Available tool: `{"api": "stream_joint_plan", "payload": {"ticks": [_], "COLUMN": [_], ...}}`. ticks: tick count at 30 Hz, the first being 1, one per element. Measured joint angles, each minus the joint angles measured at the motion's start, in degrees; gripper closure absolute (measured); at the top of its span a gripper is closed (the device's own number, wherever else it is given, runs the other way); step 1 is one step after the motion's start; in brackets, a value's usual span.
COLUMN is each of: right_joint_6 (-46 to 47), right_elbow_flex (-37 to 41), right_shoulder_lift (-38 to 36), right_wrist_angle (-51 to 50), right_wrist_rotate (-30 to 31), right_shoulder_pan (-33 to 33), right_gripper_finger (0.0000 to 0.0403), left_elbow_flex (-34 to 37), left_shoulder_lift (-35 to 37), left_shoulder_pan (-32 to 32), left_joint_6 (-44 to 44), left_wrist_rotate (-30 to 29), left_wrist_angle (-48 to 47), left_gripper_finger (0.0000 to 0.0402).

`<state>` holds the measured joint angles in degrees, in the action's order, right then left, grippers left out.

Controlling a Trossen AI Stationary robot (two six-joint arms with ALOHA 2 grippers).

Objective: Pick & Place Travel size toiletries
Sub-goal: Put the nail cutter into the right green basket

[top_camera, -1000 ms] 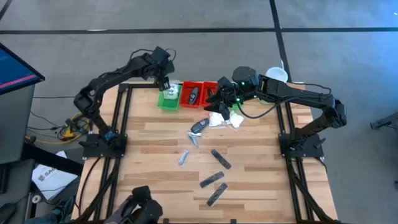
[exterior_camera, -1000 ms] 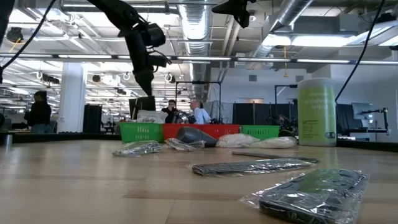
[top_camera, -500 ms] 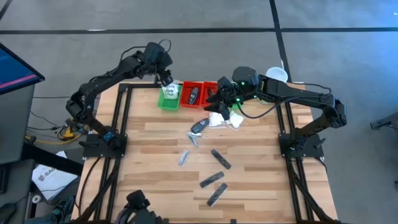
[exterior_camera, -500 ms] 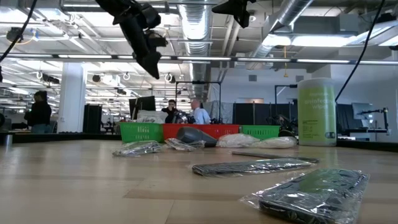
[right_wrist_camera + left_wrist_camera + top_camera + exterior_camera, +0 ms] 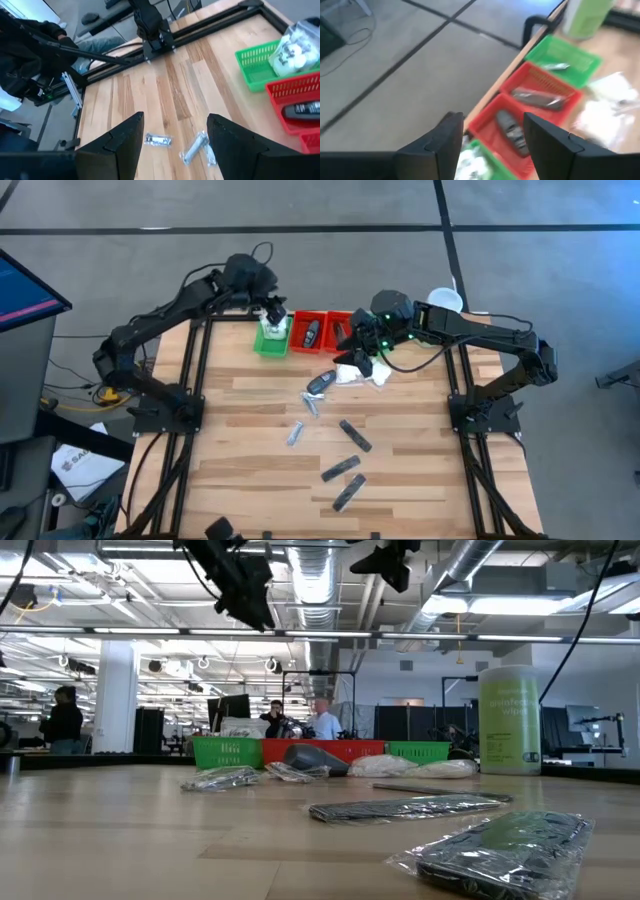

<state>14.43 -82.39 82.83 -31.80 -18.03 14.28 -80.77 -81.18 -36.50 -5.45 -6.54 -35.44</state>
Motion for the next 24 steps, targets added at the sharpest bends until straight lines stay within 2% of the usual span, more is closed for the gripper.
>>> {"api": "stream_joint_plan", "payload": {"ticks": [11, 16, 22, 24], "right_joint_6": [3.16, 10.52, 16.04, 17.31], "right_elbow_flex": [0.0, 0.07, 0.02, 0.08], "right_shoulder_lift": [0.04, 3.94, 10.45, 11.76], "right_wrist_angle": [-0.81, -1.16, 0.28, 0.53], "right_wrist_rotate": [0.0, 0.12, -0.03, -0.05], "right_shoulder_pan": [-0.05, -1.24, -5.85, -7.44], "right_gripper_finger": [0.0193, 0.0193, 0.0193, 0.0193], "left_elbow_flex": [-0.02, -0.03, 0.05, 2.01], "left_shoulder_lift": [5.25, 5.79, 5.7, 6.25], "left_shoulder_pan": [11.77, 18.98, 27.94, 30.62], "left_joint_6": [8.87, 11.4, 14.21, 16.71], "left_wrist_rotate": [2.01, 2.01, 1.61, 1.52], "left_wrist_angle": [-0.24, -2.51, -11.15, -11.66], "left_gripper_finger": [0.0224, 0.0236, 0.0254, 0.026]}}
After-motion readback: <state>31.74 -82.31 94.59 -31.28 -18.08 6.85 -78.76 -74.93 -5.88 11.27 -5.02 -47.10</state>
